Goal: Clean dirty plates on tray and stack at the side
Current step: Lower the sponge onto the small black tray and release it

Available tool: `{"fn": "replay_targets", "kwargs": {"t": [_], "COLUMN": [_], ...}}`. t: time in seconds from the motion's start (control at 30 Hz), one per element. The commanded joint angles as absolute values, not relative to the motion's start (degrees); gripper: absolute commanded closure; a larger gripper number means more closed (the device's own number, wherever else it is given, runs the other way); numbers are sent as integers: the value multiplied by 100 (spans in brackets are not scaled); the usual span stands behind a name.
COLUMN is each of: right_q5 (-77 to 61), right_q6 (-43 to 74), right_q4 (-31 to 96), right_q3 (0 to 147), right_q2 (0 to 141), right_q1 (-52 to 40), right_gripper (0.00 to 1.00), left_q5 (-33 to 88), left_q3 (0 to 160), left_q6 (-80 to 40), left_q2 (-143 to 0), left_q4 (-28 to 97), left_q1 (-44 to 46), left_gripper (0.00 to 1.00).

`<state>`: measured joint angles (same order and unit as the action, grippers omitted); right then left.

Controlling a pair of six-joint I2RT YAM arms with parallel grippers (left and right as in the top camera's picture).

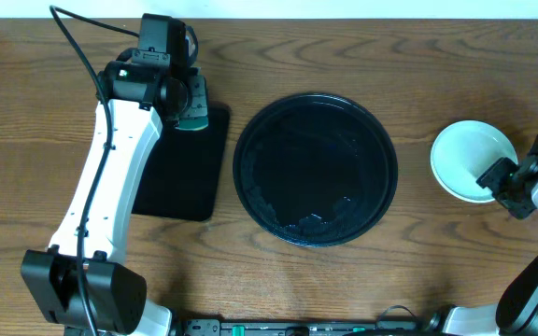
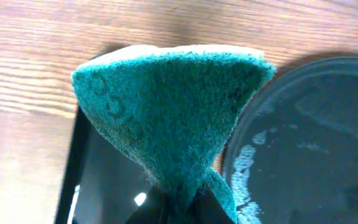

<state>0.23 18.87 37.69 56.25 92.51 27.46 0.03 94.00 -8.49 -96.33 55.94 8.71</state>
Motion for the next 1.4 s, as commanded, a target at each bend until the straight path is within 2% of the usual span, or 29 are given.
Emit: {"fn": "replay_targets", "kwargs": {"t": [0.0, 0.3, 0.43, 0.53, 0.8, 0.9, 1.0, 1.2, 1.27, 1.3, 1.37], "right_q5": [-888, -928, -926, -923, -923, -923, -926, -926, -923, -923, -923], "right_q6": [1457, 1308, 1306, 1306, 1306, 1299, 1299, 1269, 1253, 1236, 1179], "right_q4": [3745, 3612, 3487, 3444, 3529, 3544, 3577, 3667, 3699, 3717, 3717], "right_q3": [5579, 5629, 5642, 5664, 5669, 5669, 5671, 5671, 5671, 5671, 5671], "right_q2": [9183, 9159, 9159, 9159, 9159, 9159, 9159, 9159, 9159, 9159, 9159], "right_q1": [2554, 1402, 937, 731, 637, 637, 637, 637, 637, 637, 637], "right_gripper": [41, 29, 24, 21, 19, 10, 8, 7, 7, 7, 7], "left_q5": [-727, -919, -456, -110, 390, 390, 390, 390, 390, 390, 390], "left_q3": [9472, 9142, 8960, 8912, 8908, 8906, 8903, 8903, 8903, 8903, 8903], "left_q6": [-711, -530, 292, 366, 364, 355, 248, 228, 228, 228, 231], "left_q2": [-9625, -9887, -10243, -10545, -11026, -11181, -11299, -11426, -11426, -11426, -11428], "left_q4": [5719, 5758, 5765, 5765, 5780, 5806, 5806, 5808, 5806, 5808, 5808], "left_q1": [825, 193, 34, 19, 16, 16, 16, 16, 19, 16, 19], "left_gripper": [92, 92, 92, 92, 92, 92, 87, 85, 83, 72, 60]}}
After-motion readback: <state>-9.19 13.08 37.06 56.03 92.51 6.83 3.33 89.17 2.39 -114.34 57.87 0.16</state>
